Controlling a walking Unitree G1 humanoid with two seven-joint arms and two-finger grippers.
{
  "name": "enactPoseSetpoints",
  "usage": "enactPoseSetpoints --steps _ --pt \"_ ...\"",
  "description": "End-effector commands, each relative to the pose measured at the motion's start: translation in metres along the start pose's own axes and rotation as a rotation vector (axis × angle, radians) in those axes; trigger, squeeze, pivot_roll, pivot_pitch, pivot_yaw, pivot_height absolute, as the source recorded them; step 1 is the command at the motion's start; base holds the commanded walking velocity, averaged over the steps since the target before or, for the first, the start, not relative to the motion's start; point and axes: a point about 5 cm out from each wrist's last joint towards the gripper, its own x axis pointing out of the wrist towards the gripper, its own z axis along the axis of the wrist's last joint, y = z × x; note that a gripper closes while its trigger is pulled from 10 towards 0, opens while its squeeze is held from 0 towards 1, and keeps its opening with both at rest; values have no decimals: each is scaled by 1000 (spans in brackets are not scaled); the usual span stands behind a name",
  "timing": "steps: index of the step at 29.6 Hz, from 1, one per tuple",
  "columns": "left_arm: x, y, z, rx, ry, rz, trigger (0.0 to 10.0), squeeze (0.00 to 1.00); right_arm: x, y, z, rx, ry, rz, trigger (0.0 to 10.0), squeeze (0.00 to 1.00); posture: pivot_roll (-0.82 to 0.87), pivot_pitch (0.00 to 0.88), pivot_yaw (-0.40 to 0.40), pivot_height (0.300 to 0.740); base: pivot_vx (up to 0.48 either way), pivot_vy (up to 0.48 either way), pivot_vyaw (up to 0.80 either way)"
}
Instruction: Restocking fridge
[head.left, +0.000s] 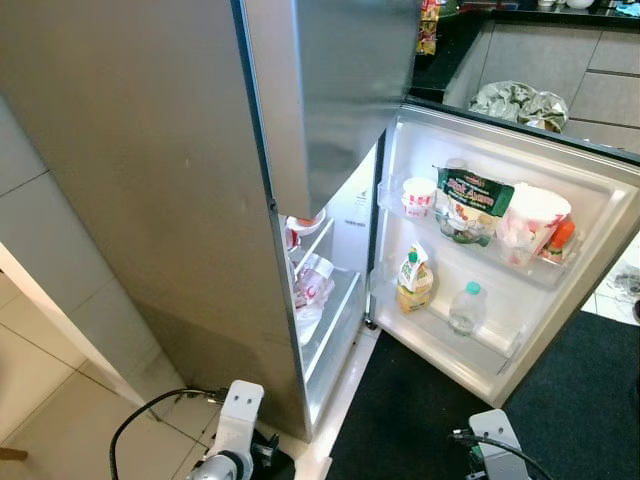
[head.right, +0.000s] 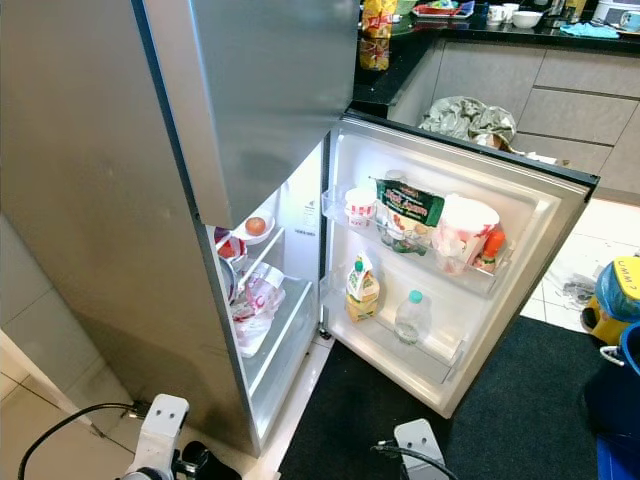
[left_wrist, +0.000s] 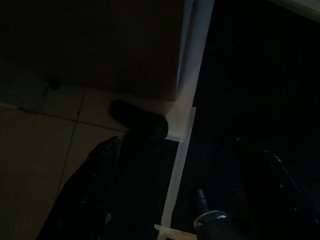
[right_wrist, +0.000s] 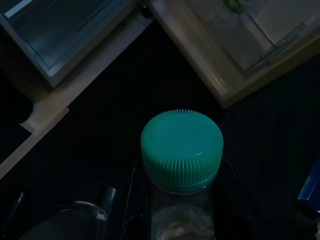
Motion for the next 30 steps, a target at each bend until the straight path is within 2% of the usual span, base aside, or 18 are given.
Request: enactPoseSetpoints --steps 1,5,12,30 --pt "0 -3 -4 9 9 -8 10000 0 -1 3 -4 21 15 5 10000 0 -82 27 25 740 0 0 0" --pt "0 -6 -7 67 20 -29 10000 0 -2 3 -8 32 24 0 10000 0 -88 24 34 740 0 0 0" --pt "0 -7 -7 79 18 -31 10000 0 -3 3 -10 45 29 -5 10000 0 -94 20 42 740 0 0 0" --pt "3 -15 2 106 -14 -83 10000 0 -7 4 -20 66 44 -5 10000 0 -107 6 56 740 0 0 -783"
